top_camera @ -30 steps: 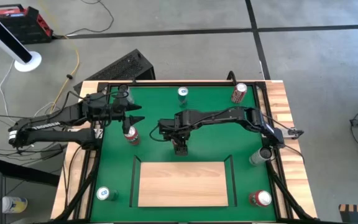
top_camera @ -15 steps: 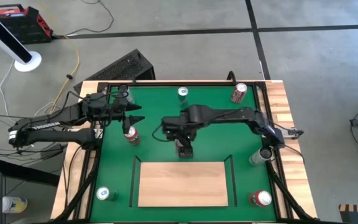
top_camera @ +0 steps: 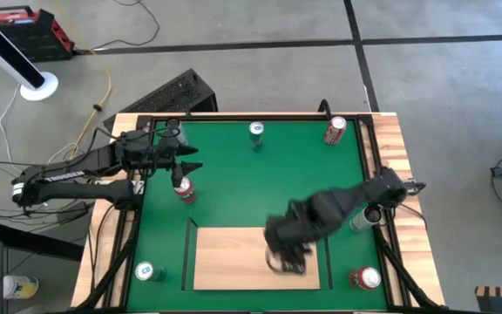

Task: Place canned beverage on shelf
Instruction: Put the bottom red soda can on the shelf

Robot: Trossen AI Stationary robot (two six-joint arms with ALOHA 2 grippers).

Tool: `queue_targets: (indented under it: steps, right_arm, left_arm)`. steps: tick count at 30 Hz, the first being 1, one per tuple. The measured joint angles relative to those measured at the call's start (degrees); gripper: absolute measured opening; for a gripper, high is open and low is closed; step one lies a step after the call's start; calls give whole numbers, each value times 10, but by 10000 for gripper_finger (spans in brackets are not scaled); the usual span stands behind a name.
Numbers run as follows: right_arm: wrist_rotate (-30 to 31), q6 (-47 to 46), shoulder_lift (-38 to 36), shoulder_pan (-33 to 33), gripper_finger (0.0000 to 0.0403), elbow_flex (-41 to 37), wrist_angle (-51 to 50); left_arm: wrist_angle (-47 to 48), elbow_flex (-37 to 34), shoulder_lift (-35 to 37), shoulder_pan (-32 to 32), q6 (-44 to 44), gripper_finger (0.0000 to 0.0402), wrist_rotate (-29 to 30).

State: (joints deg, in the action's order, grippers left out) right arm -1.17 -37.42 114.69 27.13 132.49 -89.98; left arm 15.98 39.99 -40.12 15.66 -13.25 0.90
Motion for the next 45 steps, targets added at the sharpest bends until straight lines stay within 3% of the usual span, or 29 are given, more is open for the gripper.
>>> queue_targets:
  steps: [7,14,25,36,45]
  right_arm:
    - [16,0,0,86,327,-33,0]
    - [46,-16,-44,140,332,-117,10]
    - [45,-48,-37,122,332,-174,95]
    - [8,-48,-37,107,332,-229,155]
    - [11,-50,-37,102,332,-272,194]
  left_arm:
    - [3,0,0,0,-12,261,17]
    - [-5,0,0,0,-150,261,1]
    - [-5,0,0,-36,-155,261,-63]
    - [11,0,0,-100,-153,261,-26]
    - [12,0,0,-132,-153,261,16]
